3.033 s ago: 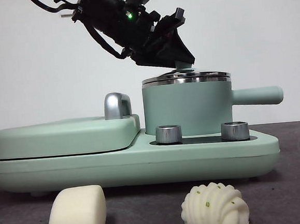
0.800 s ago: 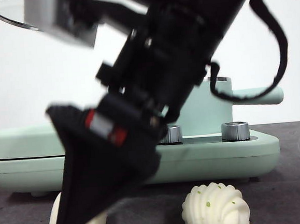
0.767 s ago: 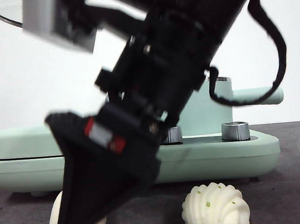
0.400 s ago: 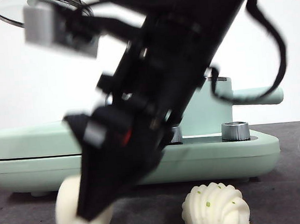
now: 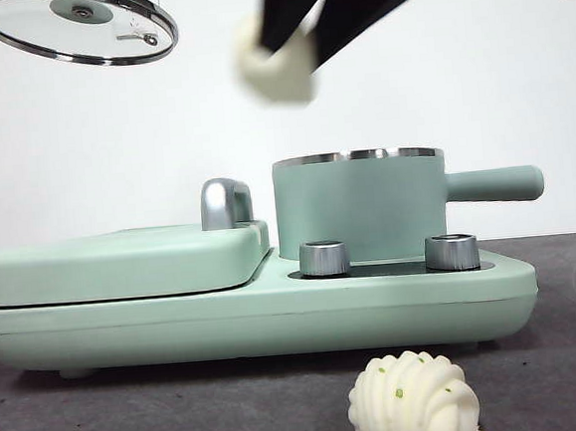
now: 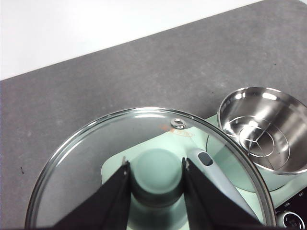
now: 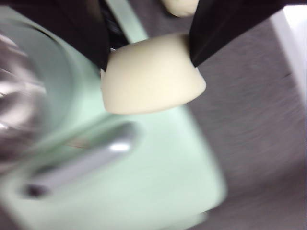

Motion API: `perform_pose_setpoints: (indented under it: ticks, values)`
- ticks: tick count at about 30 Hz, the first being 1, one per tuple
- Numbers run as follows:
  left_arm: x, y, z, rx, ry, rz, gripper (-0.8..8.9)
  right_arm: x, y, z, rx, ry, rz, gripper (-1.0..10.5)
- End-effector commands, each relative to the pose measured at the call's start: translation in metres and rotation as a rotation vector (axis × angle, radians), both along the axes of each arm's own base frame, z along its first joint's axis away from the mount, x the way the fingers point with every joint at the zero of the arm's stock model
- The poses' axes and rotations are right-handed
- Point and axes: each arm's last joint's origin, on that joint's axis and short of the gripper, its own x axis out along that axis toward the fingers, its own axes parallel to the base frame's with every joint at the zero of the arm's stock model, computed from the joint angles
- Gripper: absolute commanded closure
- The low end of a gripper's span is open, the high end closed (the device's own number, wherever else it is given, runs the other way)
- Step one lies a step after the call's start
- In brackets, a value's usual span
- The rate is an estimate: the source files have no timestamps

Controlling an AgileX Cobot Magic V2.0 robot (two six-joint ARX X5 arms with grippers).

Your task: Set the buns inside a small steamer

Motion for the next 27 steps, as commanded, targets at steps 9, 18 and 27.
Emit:
perform_pose_setpoints:
  ticks: [9,18,27]
  values:
    - [0.0,-0.001,0.007,0.0,-0.044,-0.013,8.03,0.089,-0.025,0.038,0.104,0.065,-0.274,7.1]
    - [0.0,-0.001,0.007,0.0,-0.044,-0.013,8.03,0.157,-0.004,-0.002,0.013,0.122,-0.307,7.1]
    - [0.0,-0.001,0.007,0.0,-0.044,-0.013,8.03,0.183,0.006,-0.04,-0.064,0.143,-0.327,7.1]
